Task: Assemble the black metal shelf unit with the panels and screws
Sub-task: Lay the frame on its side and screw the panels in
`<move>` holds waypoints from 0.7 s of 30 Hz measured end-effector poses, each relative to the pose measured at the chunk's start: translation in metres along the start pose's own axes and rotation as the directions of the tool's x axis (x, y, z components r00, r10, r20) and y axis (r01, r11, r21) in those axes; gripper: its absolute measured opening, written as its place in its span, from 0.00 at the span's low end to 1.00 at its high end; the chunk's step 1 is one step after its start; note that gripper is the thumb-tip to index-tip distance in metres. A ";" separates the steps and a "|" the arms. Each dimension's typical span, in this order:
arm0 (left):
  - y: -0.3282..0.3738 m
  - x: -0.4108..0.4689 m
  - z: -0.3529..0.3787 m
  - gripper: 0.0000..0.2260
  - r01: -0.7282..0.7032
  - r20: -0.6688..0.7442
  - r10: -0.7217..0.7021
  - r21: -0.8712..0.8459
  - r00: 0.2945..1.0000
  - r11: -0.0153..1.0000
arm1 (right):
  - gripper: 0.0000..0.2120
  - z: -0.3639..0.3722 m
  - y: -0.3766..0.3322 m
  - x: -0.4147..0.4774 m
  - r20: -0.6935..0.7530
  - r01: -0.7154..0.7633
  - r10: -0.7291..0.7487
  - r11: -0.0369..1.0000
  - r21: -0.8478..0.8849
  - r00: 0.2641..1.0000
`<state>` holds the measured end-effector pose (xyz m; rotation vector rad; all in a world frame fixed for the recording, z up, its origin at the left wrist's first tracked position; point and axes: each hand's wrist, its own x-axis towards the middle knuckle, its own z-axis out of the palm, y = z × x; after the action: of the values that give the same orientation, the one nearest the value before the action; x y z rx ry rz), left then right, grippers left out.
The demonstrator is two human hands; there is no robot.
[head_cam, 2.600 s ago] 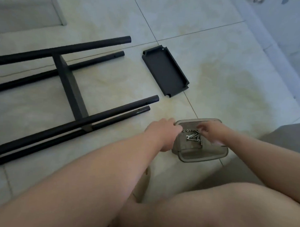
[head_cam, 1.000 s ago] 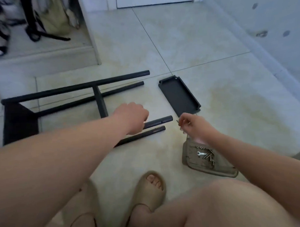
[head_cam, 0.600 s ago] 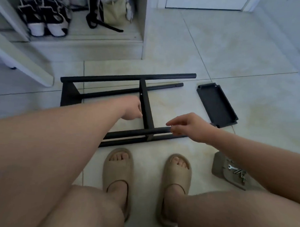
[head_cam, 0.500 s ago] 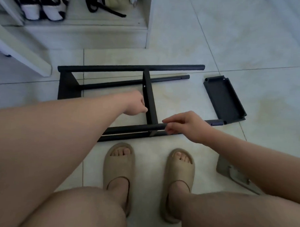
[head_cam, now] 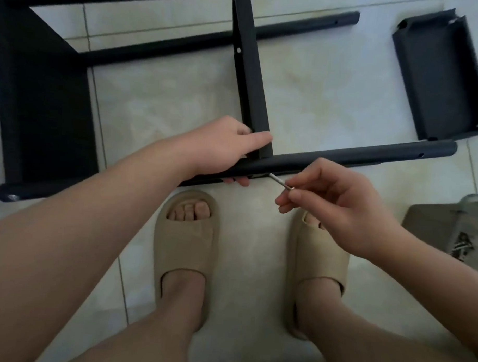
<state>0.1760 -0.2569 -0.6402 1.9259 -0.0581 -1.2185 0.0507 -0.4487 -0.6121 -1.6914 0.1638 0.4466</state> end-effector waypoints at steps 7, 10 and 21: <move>0.000 -0.002 0.002 0.18 -0.028 -0.040 0.030 0.051 0.999 0.998 | 0.05 0.009 0.010 0.002 -0.030 0.037 -0.036 0.999 0.015 0.999; -0.001 -0.002 0.002 0.18 -0.040 -0.061 0.044 0.074 0.997 0.996 | 0.04 0.009 0.013 0.002 -0.053 0.035 -0.035 0.999 -0.004 0.998; -0.002 -0.001 0.004 0.17 -0.044 -0.072 0.048 0.055 0.996 0.998 | 0.03 0.014 0.011 0.005 -0.082 0.109 -0.135 0.959 -0.263 0.988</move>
<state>0.1713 -0.2575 -0.6412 2.0026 -0.0966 -1.1259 0.0483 -0.4367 -0.6259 -1.9688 0.0743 0.3009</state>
